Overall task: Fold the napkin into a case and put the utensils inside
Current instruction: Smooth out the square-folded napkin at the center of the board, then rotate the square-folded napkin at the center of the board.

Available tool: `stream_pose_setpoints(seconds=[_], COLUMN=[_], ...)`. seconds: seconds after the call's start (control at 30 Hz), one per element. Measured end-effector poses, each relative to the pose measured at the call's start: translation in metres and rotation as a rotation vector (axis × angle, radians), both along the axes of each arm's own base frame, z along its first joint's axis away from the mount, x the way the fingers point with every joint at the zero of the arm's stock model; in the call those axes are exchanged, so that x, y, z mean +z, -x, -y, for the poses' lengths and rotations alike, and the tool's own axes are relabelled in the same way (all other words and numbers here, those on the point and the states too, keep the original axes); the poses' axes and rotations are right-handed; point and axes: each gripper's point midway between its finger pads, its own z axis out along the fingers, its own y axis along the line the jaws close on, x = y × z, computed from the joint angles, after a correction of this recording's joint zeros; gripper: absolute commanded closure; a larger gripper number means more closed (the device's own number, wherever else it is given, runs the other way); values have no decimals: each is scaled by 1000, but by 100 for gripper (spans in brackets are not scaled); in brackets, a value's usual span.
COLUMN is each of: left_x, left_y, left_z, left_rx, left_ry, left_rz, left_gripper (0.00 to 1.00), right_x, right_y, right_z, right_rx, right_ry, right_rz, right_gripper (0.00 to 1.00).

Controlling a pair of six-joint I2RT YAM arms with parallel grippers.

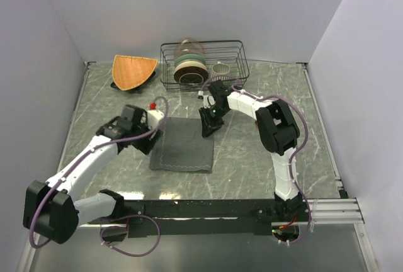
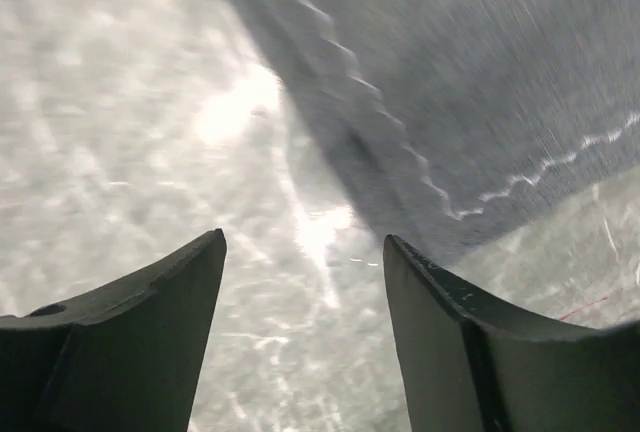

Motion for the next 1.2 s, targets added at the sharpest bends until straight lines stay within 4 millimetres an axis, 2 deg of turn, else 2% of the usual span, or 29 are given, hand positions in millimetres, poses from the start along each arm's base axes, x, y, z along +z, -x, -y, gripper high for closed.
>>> stream_pose_setpoints(seconds=[0.07, 0.2, 0.37, 0.4, 0.47, 0.57, 0.67, 0.77, 0.87, 0.93, 0.97, 1.0, 1.13, 1.2], left_x=[17, 39, 30, 26, 20, 14, 6, -6, -18, -26, -30, -34, -51, -60], left_y=[-15, -50, -105, -114, -129, -153, -170, -176, -173, -169, -166, -162, -148, -142], left_z=[-11, -12, -10, -6, 4, 18, 25, 30, 35, 37, 37, 36, 29, 20], left_rx=[36, 49, 48, 31, -6, -61, -92, -117, -135, -142, -141, -137, -102, -63], left_ry=[34, 113, 176, 189, 213, 245, 251, 244, 246, 249, 247, 247, 245, 242], left_rz=[34, 51, 5, -5, -28, -43, -45, -63, -96, -118, -130, -143, -194, -220], left_gripper=[27, 25, 22, 21, 21, 21, 23, 26, 32, 44, 52, 56, 71, 74], right_x=[4, 17, 47, 54, 60, 56, 42, 30, 12, 0, -1, -1, -2, -2], right_y=[-6, -2, 37, 51, 66, 82, 93, 96, 94, 93, 93, 91, 69, 52], right_z=[-7, -9, 10, 15, 17, 16, 10, 5, 4, 7, 5, 5, 3, 4], right_rx=[29, 70, 99, 103, 104, 106, 109, 104, 96, 88, 87, 85, 77, 71], right_ry=[-11, -38, -77, -96, -118, -131, -124, -113, -81, -46, -44, -38, 3, 27], right_rz=[34, 70, 90, 85, 74, 36, -5, -32, -56, -76, -92, -97, -63, -34], right_gripper=[60, 58, 58, 58, 57, 57, 57, 57, 58, 58, 58, 59, 59, 60])
